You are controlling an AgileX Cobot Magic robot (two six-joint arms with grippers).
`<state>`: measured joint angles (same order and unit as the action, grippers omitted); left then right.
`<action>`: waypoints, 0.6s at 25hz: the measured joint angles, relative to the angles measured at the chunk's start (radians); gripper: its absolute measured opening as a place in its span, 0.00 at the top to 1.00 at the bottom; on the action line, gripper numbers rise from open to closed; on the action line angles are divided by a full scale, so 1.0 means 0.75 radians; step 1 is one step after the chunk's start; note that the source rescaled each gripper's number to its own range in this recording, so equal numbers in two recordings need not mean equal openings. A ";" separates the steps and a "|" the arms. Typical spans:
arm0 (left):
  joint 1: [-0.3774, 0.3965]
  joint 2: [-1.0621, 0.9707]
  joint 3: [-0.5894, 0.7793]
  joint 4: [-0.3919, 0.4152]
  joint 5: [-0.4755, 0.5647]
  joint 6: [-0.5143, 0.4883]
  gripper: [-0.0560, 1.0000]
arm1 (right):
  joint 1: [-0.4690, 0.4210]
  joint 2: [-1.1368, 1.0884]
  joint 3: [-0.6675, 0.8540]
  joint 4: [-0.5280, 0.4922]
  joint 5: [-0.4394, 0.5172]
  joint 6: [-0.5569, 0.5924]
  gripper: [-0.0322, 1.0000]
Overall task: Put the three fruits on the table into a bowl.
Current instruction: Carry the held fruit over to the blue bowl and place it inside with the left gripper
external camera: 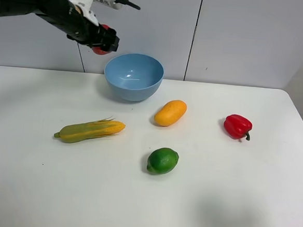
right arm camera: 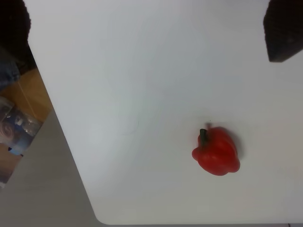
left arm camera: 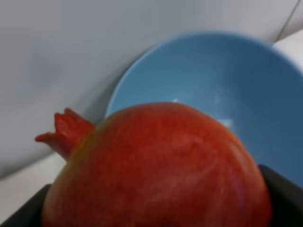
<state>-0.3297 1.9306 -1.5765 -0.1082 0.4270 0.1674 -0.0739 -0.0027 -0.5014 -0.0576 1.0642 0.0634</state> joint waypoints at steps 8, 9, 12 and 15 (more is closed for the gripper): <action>-0.063 0.328 -0.285 -0.033 0.004 0.000 0.92 | 0.000 0.000 0.000 0.000 0.000 0.000 0.00; -0.063 0.351 -0.289 -0.047 0.004 0.000 0.92 | 0.000 0.000 0.000 0.000 0.000 0.000 0.00; -0.064 0.400 -0.293 -0.056 0.007 0.000 0.92 | 0.000 0.000 0.000 0.000 0.000 0.000 0.00; -0.064 0.425 -0.293 -0.052 0.008 0.011 0.92 | 0.000 0.000 0.000 0.000 0.000 0.000 0.00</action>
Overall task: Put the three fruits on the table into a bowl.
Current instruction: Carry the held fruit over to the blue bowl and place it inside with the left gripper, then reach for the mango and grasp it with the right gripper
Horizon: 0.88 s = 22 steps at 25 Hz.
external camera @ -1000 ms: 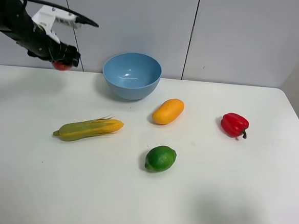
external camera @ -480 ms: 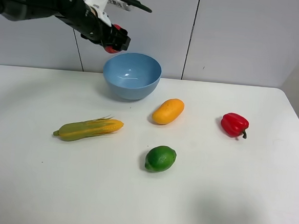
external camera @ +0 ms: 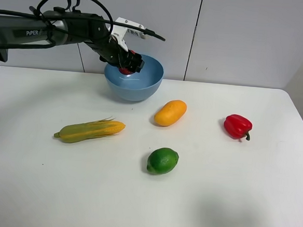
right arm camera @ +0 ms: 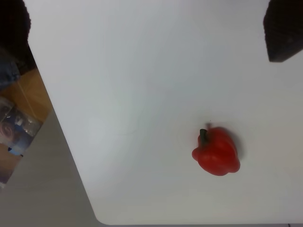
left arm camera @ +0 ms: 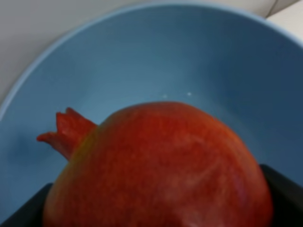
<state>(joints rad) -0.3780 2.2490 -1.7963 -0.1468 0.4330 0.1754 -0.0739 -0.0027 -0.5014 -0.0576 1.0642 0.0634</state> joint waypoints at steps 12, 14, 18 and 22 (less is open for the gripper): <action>-0.009 -0.102 -0.005 0.004 0.148 -0.082 0.03 | 0.000 0.000 0.000 0.000 0.000 0.000 0.00; 0.001 -0.183 -0.005 0.005 0.230 -0.083 0.03 | 0.000 0.000 0.000 0.000 0.000 0.000 0.00; 0.122 -0.325 -0.009 0.032 0.351 -0.076 0.03 | 0.000 0.000 0.000 0.000 0.000 0.000 0.00; 0.292 -0.411 -0.012 0.221 0.524 -0.072 0.03 | 0.000 0.000 0.000 0.000 0.000 0.000 0.00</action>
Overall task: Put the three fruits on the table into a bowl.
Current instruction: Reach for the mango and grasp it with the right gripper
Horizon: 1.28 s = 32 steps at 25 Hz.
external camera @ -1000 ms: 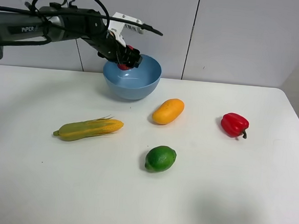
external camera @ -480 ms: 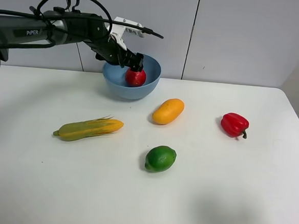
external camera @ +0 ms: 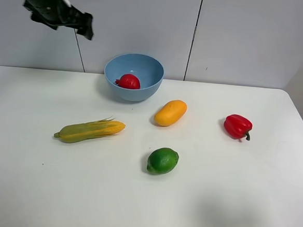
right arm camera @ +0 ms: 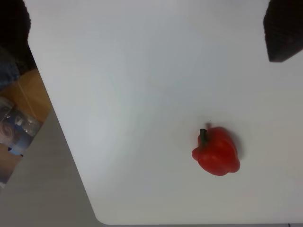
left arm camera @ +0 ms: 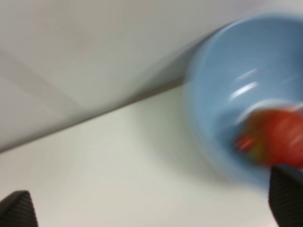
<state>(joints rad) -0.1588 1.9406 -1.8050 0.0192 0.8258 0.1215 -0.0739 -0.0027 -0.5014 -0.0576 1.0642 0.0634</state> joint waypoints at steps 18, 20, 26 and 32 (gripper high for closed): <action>0.413 -1.396 1.054 -0.035 0.050 -0.001 0.03 | 0.000 0.000 0.000 0.000 0.000 0.000 0.00; 0.442 -1.614 1.156 -0.063 0.070 -0.006 0.03 | 0.000 0.000 0.000 0.000 0.000 0.000 0.00; 0.460 -2.121 1.370 -0.121 0.174 -0.058 0.03 | 0.000 0.000 0.000 0.000 0.000 0.000 0.00; 0.460 -2.431 1.573 -0.109 0.212 -0.062 0.03 | 0.000 0.000 0.000 0.000 0.000 0.000 0.00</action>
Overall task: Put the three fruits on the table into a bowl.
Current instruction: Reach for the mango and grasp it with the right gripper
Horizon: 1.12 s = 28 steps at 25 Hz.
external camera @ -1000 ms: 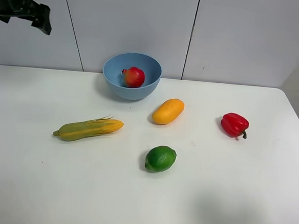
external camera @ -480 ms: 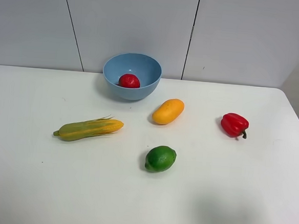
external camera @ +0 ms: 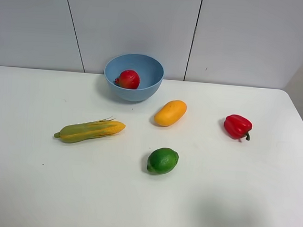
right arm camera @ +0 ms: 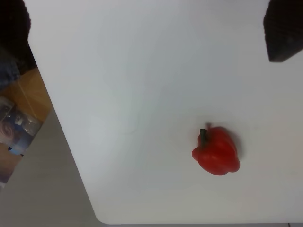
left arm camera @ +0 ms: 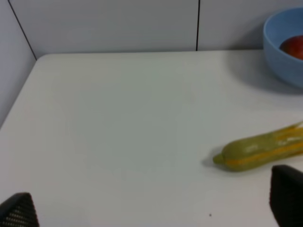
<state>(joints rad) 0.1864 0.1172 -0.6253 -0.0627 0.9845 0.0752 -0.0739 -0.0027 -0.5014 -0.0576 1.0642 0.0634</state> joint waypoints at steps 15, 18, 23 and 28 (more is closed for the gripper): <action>0.000 -0.162 0.156 0.008 0.087 -0.020 0.03 | 0.000 0.000 0.000 0.000 0.000 0.000 0.00; 0.000 -0.162 0.156 0.008 0.087 -0.020 0.03 | 0.000 0.000 0.000 0.000 0.000 0.000 0.00; 0.000 -0.162 0.156 0.008 0.087 -0.021 0.03 | 0.000 0.000 0.000 0.000 0.000 0.000 0.00; 0.000 -0.162 0.156 0.009 0.087 -0.022 0.03 | 0.000 0.000 0.000 0.000 0.000 0.000 0.00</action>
<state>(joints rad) 0.1864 -0.0047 -0.5081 -0.0559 1.0497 0.0583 -0.0739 -0.0027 -0.5014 -0.0576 1.0642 0.0634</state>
